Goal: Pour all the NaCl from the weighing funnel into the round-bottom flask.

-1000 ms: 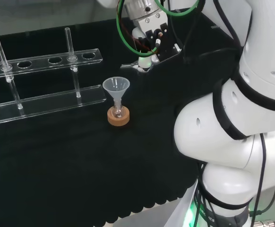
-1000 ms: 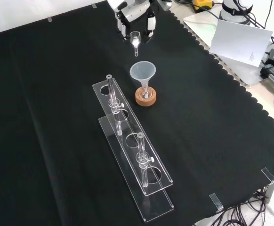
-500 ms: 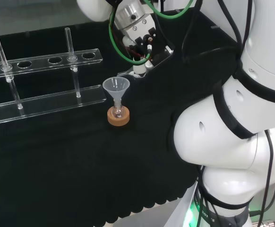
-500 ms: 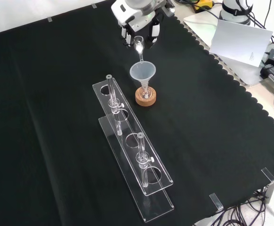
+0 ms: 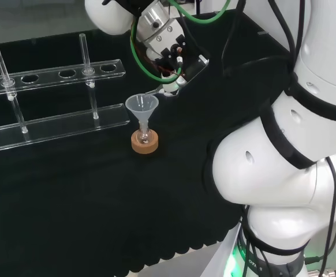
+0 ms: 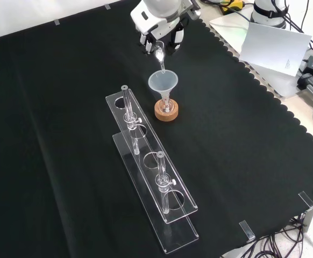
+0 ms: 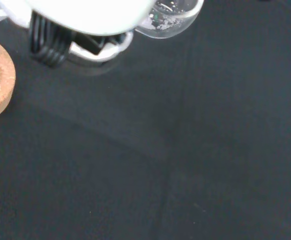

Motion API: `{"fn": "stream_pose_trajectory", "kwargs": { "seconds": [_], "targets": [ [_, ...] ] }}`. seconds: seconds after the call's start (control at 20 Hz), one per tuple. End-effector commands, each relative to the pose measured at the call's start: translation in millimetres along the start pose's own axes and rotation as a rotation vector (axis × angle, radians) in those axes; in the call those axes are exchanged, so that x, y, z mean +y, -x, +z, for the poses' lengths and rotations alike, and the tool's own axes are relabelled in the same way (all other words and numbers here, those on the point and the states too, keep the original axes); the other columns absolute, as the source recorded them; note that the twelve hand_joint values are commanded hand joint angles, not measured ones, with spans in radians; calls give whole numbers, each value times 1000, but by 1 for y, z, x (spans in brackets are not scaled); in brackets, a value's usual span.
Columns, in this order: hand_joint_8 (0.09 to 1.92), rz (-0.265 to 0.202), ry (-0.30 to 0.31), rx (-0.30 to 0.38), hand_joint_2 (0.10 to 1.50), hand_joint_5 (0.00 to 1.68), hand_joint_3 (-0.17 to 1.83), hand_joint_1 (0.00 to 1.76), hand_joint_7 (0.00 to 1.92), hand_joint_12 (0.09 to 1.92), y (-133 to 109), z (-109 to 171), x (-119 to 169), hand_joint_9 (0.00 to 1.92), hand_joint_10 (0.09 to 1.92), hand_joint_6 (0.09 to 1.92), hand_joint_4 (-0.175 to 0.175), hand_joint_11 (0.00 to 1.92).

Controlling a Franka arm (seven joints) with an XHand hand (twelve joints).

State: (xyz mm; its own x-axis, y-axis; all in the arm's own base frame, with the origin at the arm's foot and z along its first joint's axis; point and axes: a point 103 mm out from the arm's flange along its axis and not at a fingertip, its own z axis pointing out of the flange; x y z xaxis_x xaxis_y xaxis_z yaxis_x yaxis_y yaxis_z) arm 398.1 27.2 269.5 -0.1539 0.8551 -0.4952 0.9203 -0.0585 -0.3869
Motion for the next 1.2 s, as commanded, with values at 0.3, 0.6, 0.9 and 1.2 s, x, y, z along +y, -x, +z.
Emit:
{"fn": "stream_pose_trajectory", "kwargs": {
  "seconds": [0.3,0.6,0.9,1.2],
  "targets": [
    [458,-2,-4,-134,620,1582,586,1162,1215,745,-6,-3,2,1507,87,87,175,1255],
    [455,1,-9,-156,620,1583,585,1162,1215,745,-8,-6,3,1507,87,87,175,1255],
    [453,6,-10,-176,620,1583,585,1162,1214,745,-7,-7,2,1506,87,87,175,1254],
    [451,8,-17,-149,621,1583,585,1162,1214,745,-4,-4,3,1506,87,87,175,1253]
  ]
}}
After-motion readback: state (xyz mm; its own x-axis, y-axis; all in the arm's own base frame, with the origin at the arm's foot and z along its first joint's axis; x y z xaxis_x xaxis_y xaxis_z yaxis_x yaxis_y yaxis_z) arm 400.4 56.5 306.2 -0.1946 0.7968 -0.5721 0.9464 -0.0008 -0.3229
